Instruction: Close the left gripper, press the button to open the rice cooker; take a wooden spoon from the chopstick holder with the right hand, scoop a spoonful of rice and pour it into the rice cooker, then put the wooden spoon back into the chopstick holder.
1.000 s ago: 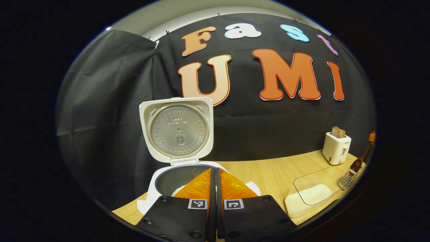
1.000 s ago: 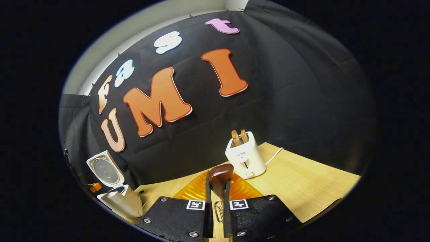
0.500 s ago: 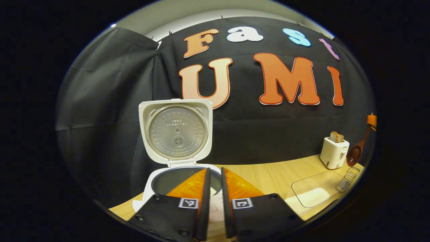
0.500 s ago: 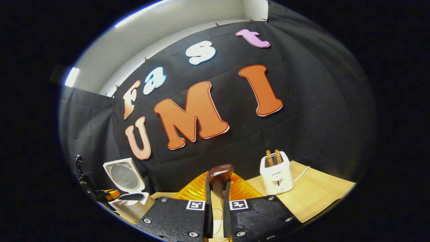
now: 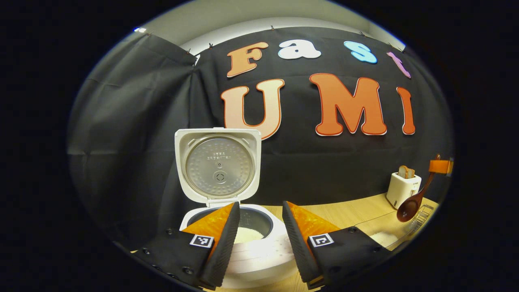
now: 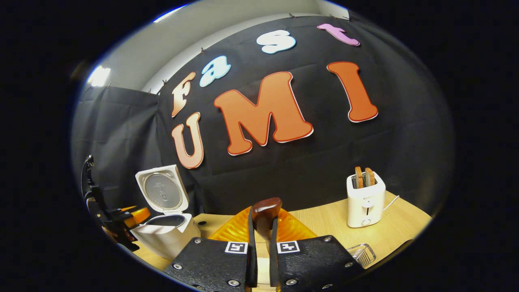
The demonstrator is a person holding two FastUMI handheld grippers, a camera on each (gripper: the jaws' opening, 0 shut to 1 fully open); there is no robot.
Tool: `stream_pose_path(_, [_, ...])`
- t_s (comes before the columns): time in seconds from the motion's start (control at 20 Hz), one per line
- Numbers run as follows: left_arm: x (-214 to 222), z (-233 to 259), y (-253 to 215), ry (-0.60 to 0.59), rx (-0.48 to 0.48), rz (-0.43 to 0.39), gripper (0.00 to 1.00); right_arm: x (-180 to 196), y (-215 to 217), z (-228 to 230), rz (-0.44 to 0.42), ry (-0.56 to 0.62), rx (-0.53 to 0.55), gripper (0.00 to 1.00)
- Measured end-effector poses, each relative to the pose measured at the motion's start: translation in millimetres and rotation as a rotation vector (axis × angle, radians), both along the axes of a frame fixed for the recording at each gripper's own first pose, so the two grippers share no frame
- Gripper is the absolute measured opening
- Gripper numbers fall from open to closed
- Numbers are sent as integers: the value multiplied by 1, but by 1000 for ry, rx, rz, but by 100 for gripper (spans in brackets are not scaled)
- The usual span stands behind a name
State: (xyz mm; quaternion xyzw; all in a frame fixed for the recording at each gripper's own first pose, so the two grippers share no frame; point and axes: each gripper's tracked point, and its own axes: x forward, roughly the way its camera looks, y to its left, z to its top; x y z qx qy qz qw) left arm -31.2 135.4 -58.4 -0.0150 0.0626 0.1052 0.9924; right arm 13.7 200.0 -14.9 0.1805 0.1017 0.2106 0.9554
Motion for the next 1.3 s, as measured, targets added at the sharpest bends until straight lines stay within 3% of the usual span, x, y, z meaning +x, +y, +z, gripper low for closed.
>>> stream_pose_path(0.45, [-3, -11, 7, 17, -12, 17, 71, 0, 42, -59, 51, 34, -231, 12])
stream_pose_path(0.65, [-5, -16, 10, 19, -22, 25, 68, -1, 49, -73, 64, 63, -267, 12])
stream_pose_path(0.8, [-6, -21, 17, 31, -23, 45, 71, -2, 53, -72, 42, 98, -222, 12])
stream_pose_path(0.95, [-11, -24, 22, 35, -30, 55, 68, -17, 79, -78, 106, 155, -158, 12])
stream_pose_path(1.1, [-15, -23, 33, 18, -29, 80, 68, -21, 86, -78, 109, 201, -110, 12])
stream_pose_path(1.3, [-22, -19, 43, -8, -16, 102, 68, -22, 95, -78, 121, 323, 54, 12])
